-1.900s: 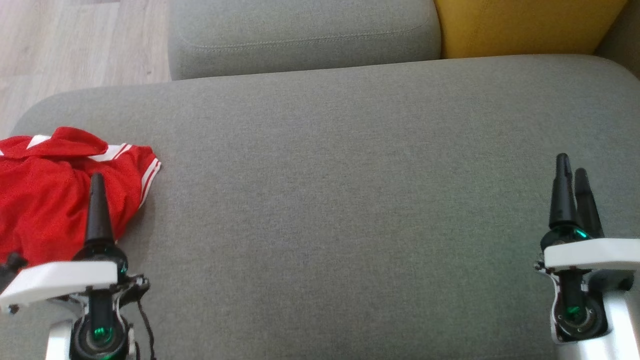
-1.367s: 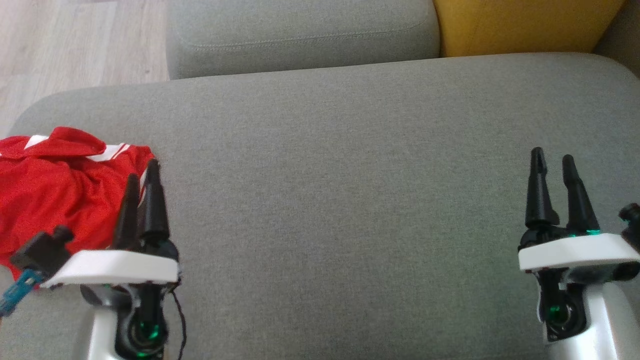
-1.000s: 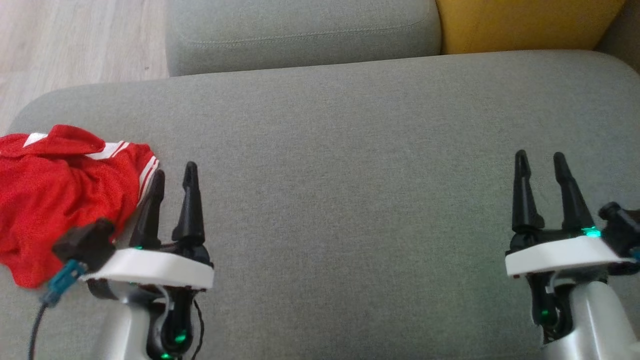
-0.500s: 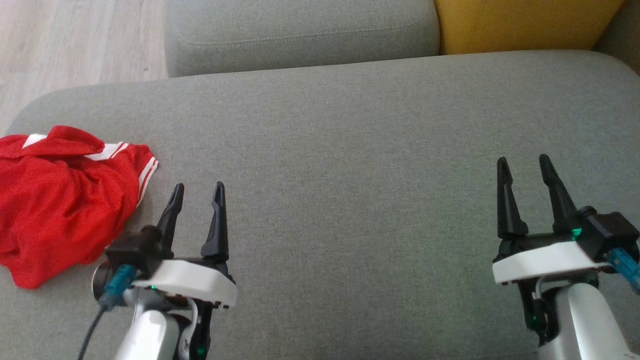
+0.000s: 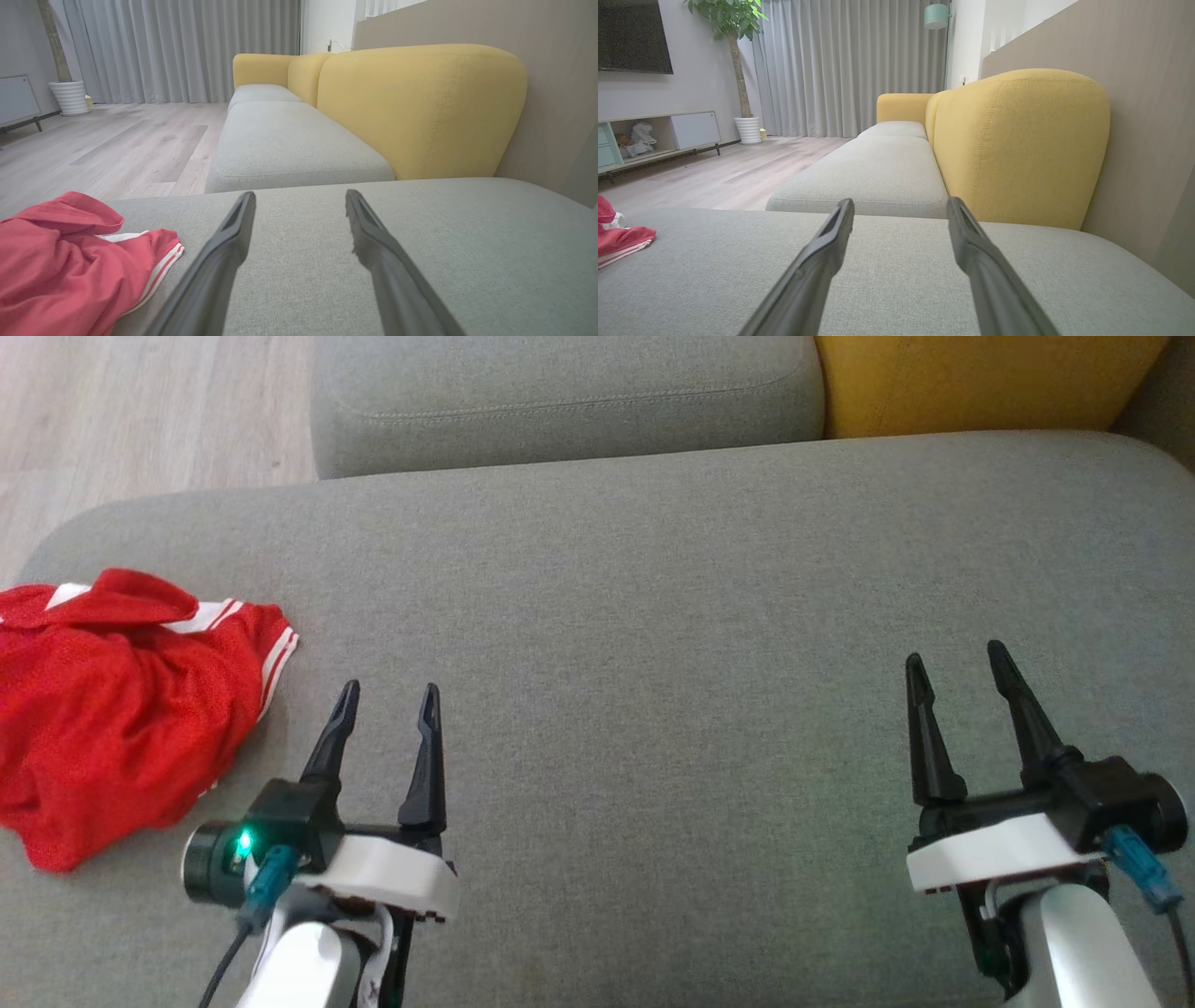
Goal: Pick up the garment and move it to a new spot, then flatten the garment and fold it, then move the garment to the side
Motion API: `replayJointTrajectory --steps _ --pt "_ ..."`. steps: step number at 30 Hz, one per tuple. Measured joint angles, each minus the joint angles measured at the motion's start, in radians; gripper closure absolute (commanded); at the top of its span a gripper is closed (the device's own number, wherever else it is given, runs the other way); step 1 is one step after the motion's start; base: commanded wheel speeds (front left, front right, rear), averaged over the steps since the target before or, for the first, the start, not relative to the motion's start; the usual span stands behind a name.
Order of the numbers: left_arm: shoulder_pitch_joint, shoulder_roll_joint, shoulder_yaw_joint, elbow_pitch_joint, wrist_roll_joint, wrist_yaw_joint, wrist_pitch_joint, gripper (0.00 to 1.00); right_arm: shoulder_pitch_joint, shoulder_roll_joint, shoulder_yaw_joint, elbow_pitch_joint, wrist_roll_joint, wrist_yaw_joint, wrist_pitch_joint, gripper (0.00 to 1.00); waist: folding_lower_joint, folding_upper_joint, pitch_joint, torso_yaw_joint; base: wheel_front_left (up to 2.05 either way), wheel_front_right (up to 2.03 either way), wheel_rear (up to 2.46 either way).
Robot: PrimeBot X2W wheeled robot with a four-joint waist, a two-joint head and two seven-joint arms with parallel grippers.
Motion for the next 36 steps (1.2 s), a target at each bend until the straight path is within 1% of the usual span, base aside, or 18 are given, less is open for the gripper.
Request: replayJointTrajectory --steps 3,5,8,14,17,19,20,25,30,36 --pt "0.000 -0.008 0.008 0.000 0.003 -0.009 -0.015 0.00 0.000 0.000 0.000 0.010 0.010 0.000 -0.005 0.00 0.0000 0.0000 0.001 0.002 0.00 0.00 0.00" --pt "0.001 -0.027 0.031 0.000 0.003 -0.018 -0.017 0.00 0.000 0.000 0.000 0.024 0.027 0.000 -0.012 0.00 0.0000 0.0000 0.001 0.004 0.00 0.00 0.00" --pt "0.003 -0.053 0.070 0.000 0.003 -0.044 -0.028 0.00 0.000 0.000 0.002 0.054 0.063 0.000 -0.020 0.00 0.0000 0.0000 0.000 0.006 0.00 0.00 0.00" --pt "0.011 -0.081 0.129 0.008 0.053 -0.081 -0.043 0.00 0.000 0.000 0.038 0.123 0.132 0.000 -0.038 0.00 0.0000 0.0000 0.000 0.008 0.00 0.00 0.00" --pt "0.013 -0.092 0.152 0.038 0.055 -0.106 -0.043 0.00 -0.002 0.000 0.044 0.145 0.167 0.000 -0.039 0.00 0.0000 0.0000 0.002 0.008 0.00 0.00 0.00" --pt "0.016 -0.096 0.159 0.050 0.055 -0.112 -0.043 0.00 -0.003 0.000 0.044 0.149 0.179 0.000 -0.039 0.00 0.0000 0.0000 0.002 0.008 0.00 0.00 0.00" --pt "0.026 -0.096 0.166 0.069 0.055 -0.122 -0.043 0.00 -0.006 0.000 0.045 0.155 0.187 0.000 -0.040 0.00 0.0000 0.0000 0.002 0.006 0.00 0.00 0.00" --pt "0.030 -0.098 0.174 0.082 0.055 -0.133 -0.043 0.00 -0.015 0.000 0.048 0.157 0.187 0.000 -0.040 0.00 0.0000 0.0000 0.002 0.005 0.00 0.00 0.00" --pt "0.029 -0.099 0.175 0.087 0.037 -0.132 -0.043 0.00 -0.022 0.000 0.046 0.155 0.190 0.000 -0.040 0.00 0.0000 0.0000 0.000 0.010 0.00 0.00 0.00" --pt "0.029 -0.101 0.168 0.087 0.035 -0.129 -0.043 0.00 -0.021 0.000 0.055 0.140 0.196 0.000 -0.040 0.00 0.0000 0.0000 -0.004 0.050 0.00 0.00 0.00"
